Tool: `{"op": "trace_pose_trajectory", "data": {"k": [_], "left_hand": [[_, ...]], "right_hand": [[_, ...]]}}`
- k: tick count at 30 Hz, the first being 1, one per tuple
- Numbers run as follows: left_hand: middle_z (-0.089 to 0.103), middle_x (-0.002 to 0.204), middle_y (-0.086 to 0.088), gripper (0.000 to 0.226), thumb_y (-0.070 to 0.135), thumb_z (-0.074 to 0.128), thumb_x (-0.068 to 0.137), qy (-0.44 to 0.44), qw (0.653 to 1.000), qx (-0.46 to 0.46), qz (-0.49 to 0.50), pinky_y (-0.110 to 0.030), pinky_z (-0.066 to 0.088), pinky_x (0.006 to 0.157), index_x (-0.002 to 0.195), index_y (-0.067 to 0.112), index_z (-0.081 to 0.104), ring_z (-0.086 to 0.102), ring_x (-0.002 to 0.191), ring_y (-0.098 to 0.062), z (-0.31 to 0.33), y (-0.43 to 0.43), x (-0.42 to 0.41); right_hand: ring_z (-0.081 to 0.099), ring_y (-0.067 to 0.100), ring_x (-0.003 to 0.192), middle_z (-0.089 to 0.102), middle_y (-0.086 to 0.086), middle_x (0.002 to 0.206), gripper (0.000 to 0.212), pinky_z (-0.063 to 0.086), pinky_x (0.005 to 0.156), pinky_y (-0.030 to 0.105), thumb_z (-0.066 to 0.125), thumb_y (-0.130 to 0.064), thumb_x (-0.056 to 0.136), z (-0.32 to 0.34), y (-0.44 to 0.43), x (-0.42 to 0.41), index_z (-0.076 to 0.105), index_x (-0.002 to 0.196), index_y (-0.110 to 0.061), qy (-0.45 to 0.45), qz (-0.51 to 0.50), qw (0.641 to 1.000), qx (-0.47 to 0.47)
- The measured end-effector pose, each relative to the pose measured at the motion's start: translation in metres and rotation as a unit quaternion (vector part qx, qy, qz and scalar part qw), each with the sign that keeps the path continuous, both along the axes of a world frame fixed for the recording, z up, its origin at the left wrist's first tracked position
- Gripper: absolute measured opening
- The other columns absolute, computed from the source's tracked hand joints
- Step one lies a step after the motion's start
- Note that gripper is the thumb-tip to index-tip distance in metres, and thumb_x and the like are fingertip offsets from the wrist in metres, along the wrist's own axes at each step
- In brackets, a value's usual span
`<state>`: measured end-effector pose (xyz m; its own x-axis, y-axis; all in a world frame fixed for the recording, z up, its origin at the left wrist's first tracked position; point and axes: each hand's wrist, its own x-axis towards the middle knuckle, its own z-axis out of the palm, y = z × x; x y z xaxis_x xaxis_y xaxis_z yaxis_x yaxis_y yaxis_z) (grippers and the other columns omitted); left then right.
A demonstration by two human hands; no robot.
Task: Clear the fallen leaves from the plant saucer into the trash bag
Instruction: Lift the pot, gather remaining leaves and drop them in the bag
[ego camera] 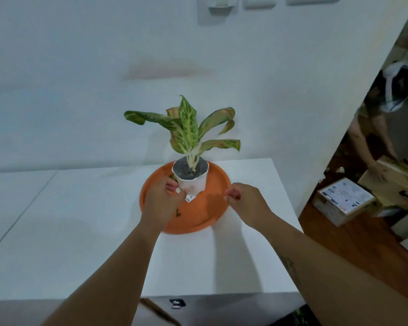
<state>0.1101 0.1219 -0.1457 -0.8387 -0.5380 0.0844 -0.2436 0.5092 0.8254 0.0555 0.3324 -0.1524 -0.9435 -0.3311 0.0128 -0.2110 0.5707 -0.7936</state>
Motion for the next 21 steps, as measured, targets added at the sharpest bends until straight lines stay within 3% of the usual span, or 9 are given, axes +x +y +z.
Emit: {"op": "trace_pose_trajectory", "data": {"k": [3,7,10,15,19,21], "left_hand": [[0.048,0.095,0.019,0.041,0.034,0.083,0.064,0.027,0.997,-0.063,-0.041,-0.031,0.052,0.082,0.095,0.025,0.058,0.059,0.09,-0.014,-0.011,-0.033,-0.015],[0.046,0.12,0.009,0.062,0.036,0.086,0.06,0.055,0.981,-0.105,-0.153,-0.024,0.045,0.094,0.114,0.033,0.055,0.051,0.112,-0.008,-0.021,-0.053,-0.035],[0.041,0.131,0.005,0.063,0.036,0.086,0.062,0.038,0.974,-0.073,-0.213,-0.021,0.042,0.096,0.115,0.036,0.053,0.049,0.116,-0.01,-0.021,-0.052,-0.05],[0.04,0.126,0.005,0.06,0.028,0.089,0.06,0.052,0.973,-0.045,-0.222,-0.007,0.039,0.09,0.109,0.029,0.054,0.049,0.109,-0.004,-0.024,-0.052,-0.068],[0.044,0.117,0.004,0.059,0.03,0.087,0.057,0.061,0.969,-0.028,-0.236,-0.015,0.043,0.09,0.103,0.032,0.051,0.044,0.104,0.01,-0.031,-0.051,-0.076],[0.045,0.116,0.006,0.057,0.031,0.085,0.056,0.063,0.97,-0.029,-0.233,-0.011,0.041,0.088,0.101,0.033,0.051,0.043,0.106,0.012,-0.029,-0.055,-0.08]], "right_hand": [[0.061,0.019,0.087,0.068,0.003,0.092,0.014,0.05,0.081,0.031,0.058,-0.023,0.089,-0.013,-0.029,-0.002,0.067,0.093,-0.013,0.064,-0.002,0.995,0.082],[0.058,0.015,0.103,0.066,-0.004,0.109,0.024,0.046,0.09,0.027,0.053,-0.031,0.089,-0.026,-0.053,0.005,0.066,0.108,-0.022,0.137,0.053,0.978,0.151],[0.058,0.016,0.103,0.063,-0.007,0.113,0.03,0.046,0.087,0.026,0.05,-0.035,0.089,-0.036,-0.058,0.004,0.063,0.114,-0.027,0.144,0.079,0.968,0.192],[0.06,0.016,0.104,0.065,-0.007,0.116,0.035,0.047,0.091,0.028,0.047,-0.038,0.09,-0.044,-0.057,0.001,0.061,0.121,-0.029,0.175,0.083,0.953,0.233],[0.06,0.015,0.104,0.064,-0.009,0.117,0.035,0.047,0.089,0.026,0.046,-0.035,0.09,-0.044,-0.058,-0.011,0.06,0.123,-0.031,0.169,0.084,0.953,0.236],[0.057,0.016,0.107,0.063,-0.008,0.118,0.035,0.047,0.089,0.027,0.047,-0.033,0.091,-0.041,-0.065,-0.02,0.059,0.125,-0.03,0.157,0.088,0.956,0.234]]}}
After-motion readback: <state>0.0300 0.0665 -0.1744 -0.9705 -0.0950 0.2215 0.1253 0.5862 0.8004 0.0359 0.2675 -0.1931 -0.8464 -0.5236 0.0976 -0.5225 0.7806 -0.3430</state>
